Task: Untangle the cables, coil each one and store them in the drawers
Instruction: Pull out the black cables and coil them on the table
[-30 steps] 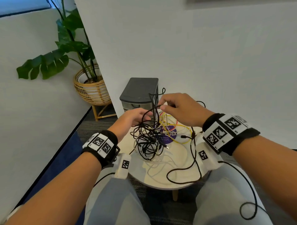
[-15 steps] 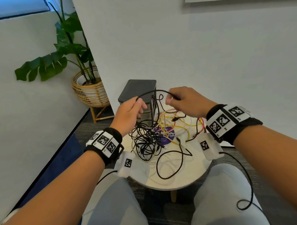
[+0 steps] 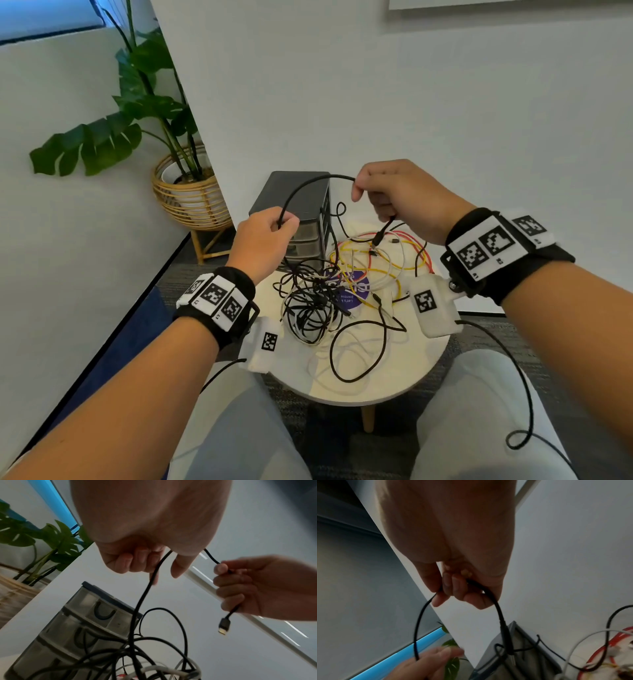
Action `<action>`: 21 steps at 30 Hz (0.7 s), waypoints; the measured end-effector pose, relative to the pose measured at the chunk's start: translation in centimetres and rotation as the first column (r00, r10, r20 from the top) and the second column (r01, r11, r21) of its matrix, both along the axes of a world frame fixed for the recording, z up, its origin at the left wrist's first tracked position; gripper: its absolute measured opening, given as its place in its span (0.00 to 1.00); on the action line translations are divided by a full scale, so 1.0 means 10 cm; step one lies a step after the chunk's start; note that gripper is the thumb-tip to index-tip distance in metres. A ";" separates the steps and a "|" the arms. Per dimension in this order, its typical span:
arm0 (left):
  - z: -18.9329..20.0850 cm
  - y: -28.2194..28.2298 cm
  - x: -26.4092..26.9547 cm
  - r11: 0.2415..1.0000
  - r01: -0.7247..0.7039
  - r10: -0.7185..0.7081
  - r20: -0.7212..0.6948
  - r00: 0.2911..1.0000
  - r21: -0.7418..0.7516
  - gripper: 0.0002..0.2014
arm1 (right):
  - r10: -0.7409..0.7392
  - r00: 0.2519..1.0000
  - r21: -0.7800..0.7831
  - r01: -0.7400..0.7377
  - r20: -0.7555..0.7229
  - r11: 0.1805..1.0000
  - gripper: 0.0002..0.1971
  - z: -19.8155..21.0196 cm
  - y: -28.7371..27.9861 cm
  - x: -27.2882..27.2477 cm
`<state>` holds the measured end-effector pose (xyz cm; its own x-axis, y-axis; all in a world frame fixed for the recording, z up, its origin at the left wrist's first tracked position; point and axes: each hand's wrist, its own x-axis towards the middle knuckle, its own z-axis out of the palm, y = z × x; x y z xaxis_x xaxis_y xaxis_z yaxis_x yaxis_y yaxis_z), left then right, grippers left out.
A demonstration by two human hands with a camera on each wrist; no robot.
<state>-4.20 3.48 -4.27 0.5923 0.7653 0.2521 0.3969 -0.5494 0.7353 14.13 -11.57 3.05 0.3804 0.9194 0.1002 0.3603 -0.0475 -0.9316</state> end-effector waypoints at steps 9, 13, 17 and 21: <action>0.19 -0.33 -0.06 0.994 0.091 -0.045 0.511 0.859 -0.065 0.15 | 0.079 0.994 0.084 -0.085 0.070 0.993 0.12 0.04 0.02 -0.49; 0.16 -0.38 -0.16 0.988 0.150 -0.154 0.383 0.911 0.041 0.16 | 0.148 0.986 0.098 -0.156 0.080 0.983 0.13 -0.01 -0.04 -0.53; 0.05 -0.38 -0.23 0.996 0.089 -0.082 0.386 0.919 0.001 0.16 | -0.012 0.990 0.142 0.033 -0.142 0.989 0.18 -0.27 -0.05 -0.35; -0.04 -0.39 -0.30 0.997 0.052 -0.028 0.396 0.918 -0.050 0.16 | -0.223 0.972 -0.027 0.226 0.077 0.974 0.10 -0.73 -0.05 -0.14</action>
<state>-7.16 -0.46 -4.63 0.4840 0.7634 0.4278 0.0464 -0.5106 0.8586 12.70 -12.11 -4.23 0.5702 0.8149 0.1041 0.4036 -0.1676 -0.8995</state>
